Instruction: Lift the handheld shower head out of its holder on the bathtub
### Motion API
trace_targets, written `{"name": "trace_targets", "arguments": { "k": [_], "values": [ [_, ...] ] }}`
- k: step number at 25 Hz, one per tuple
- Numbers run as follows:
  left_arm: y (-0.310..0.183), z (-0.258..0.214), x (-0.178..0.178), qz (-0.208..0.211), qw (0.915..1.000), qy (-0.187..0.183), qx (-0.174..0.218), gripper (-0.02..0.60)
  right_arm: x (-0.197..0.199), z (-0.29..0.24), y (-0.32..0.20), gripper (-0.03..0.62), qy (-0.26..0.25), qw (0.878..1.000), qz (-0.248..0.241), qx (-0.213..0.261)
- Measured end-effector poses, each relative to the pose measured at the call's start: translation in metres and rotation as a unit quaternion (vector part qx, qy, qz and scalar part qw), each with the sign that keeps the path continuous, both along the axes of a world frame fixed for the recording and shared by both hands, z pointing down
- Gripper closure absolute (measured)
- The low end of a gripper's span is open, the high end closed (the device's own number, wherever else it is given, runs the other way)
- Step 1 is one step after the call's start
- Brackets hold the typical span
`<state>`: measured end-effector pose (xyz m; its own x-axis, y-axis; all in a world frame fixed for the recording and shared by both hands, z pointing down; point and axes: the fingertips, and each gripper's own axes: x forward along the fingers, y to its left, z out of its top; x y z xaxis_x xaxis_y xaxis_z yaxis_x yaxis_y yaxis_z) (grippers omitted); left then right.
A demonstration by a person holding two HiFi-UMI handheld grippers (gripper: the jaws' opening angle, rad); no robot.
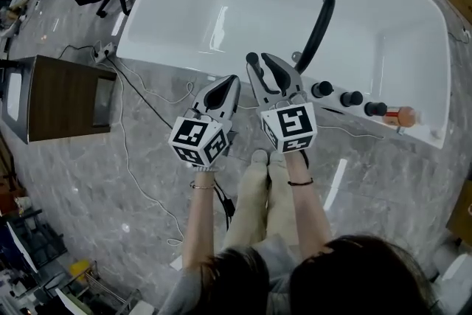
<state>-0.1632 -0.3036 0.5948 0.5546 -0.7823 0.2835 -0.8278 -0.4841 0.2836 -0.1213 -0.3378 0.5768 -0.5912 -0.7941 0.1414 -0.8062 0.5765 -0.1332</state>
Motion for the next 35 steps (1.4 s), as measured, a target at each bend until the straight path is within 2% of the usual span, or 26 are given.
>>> {"name": "trace_targets", "arguments": {
  "k": [6, 10, 26, 35],
  "values": [
    [-0.001, 0.015, -0.004, -0.003, 1.0, -0.005, -0.006, 0.577, -0.006, 0.028, -0.003, 0.437, -0.004, 1.0, -0.011, -0.024],
    [-0.003, 0.025, -0.005, -0.004, 0.9999, -0.005, -0.01, 0.577, -0.009, 0.047, -0.007, 0.427, 0.003, 0.999, -0.016, -0.039],
    [-0.006, 0.059, -0.012, -0.015, 0.9994, -0.004, -0.031, 0.577, -0.022, 0.096, -0.022, 0.428, 0.035, 0.996, -0.042, -0.067],
    [-0.005, 0.061, -0.012, -0.016, 0.9993, -0.005, -0.035, 0.577, -0.024, 0.102, -0.025, 0.448, 0.083, 0.993, -0.053, -0.068]
  ]
}}
